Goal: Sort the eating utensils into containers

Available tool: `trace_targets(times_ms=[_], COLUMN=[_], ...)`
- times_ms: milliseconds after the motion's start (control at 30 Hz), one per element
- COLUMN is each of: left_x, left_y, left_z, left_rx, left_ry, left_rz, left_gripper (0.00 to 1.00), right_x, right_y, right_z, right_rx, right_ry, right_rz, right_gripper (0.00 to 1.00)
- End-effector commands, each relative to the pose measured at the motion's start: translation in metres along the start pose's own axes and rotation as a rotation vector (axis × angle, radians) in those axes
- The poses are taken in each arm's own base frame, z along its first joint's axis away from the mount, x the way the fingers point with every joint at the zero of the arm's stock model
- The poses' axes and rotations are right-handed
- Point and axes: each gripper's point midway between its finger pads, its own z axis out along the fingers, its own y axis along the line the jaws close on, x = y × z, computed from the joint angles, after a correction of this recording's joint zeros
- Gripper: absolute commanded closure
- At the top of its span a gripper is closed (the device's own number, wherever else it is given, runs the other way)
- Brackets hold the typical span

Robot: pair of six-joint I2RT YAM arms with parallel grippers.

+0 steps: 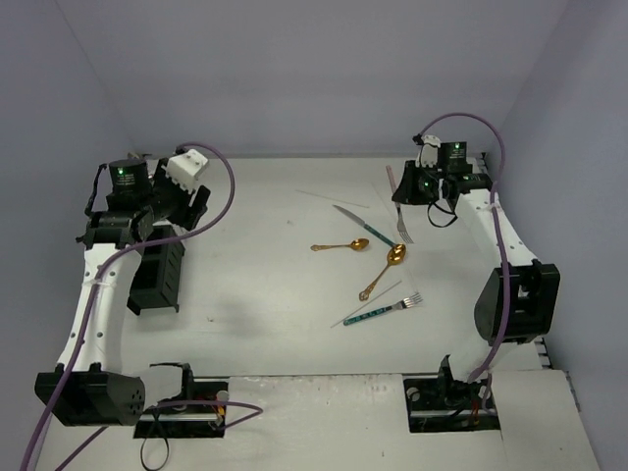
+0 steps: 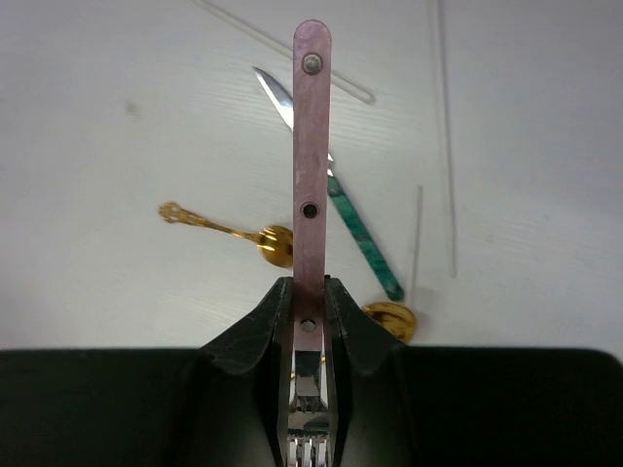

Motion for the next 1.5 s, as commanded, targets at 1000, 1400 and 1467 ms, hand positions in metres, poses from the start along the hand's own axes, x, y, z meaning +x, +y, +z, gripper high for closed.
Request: trace_targets(times_ms=[1000, 1400, 1467], left_x=[-0.014, -0.027, -0.023], left_y=[-0.297, -0.292, -0.287], left_z=[0.083, 0.107, 0.101], left_rx=[0.733, 0.624, 0.626], left_ry=[-0.344, -0.389, -0.38], left_rz=[1.602, 1.601, 1.596], left_gripper=[0.49, 0.49, 0.49], right_x=[0.061, 0.078, 0.077], right_y=[0.19, 0.194, 0.19], right_z=[0.033, 0.026, 0.026], right_rx=[-0.367, -0.372, -0.373], right_ry=[0.269, 0.287, 0.282], right_rz=[0.272, 0.269, 0.273], right_gripper=[1.0, 1.0, 1.0])
